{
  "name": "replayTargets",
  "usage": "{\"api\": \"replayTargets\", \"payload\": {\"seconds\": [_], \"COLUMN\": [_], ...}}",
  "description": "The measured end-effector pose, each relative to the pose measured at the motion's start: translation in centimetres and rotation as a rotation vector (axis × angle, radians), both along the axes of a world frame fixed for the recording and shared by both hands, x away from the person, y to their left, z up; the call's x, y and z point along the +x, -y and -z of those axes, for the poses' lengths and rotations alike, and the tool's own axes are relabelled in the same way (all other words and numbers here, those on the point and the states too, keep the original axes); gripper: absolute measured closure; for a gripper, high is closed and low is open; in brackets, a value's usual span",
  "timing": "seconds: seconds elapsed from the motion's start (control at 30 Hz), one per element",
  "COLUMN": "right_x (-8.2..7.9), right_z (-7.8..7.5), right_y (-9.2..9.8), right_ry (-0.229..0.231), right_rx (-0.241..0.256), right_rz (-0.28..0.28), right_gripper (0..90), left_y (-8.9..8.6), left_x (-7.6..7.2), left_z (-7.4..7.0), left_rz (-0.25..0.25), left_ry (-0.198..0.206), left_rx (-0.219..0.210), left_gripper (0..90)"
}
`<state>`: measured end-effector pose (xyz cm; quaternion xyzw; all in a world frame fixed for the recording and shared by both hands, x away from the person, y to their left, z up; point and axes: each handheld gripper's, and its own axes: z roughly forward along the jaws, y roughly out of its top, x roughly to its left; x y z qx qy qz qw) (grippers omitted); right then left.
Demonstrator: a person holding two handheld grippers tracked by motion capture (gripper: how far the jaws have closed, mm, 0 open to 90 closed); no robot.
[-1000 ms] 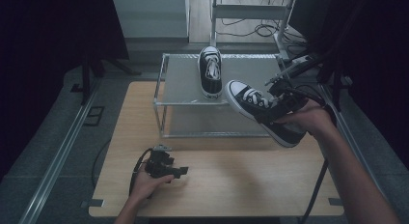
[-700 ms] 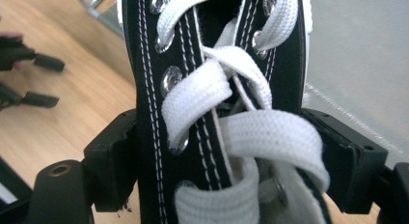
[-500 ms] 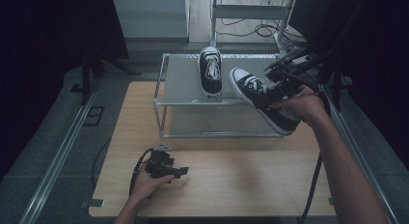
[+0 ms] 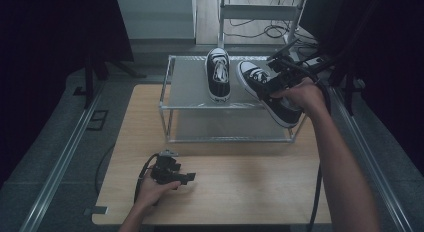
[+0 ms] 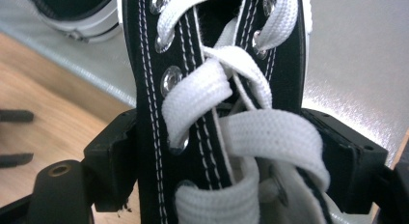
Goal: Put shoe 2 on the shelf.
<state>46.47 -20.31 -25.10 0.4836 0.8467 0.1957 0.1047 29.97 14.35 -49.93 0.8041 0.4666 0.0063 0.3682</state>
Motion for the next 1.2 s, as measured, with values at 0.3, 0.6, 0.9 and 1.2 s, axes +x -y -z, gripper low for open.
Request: {"api": "replayTargets", "payload": {"seconds": [0.3,0.6,0.9,1.2], "right_x": [1.5,2.6,3.7,5.1], "right_z": [0.0,0.0,0.1,0.2], "right_y": [-0.9,-2.6,-4.1,-4.9], "right_ry": [-0.017,-0.024,-0.059,-0.078], "right_rx": [-0.010,-0.003,0.002,0.020], "right_rz": [0.064,0.115,0.176,0.249], "right_gripper": [19.5,19.5,19.2,19.2], "left_y": [-0.2,-0.2,-0.5,-0.8], "left_x": [0.0,-0.2,-0.4,-0.5], "left_z": [-0.2,-0.3,-0.5,-0.7], "left_rz": [-0.003,0.010,0.025,0.018], "left_ry": [-0.002,0.002,0.006,0.011], "left_rx": [-0.020,-0.032,-0.045,-0.058], "left_gripper": [23.7,23.8,24.1,24.2]}}
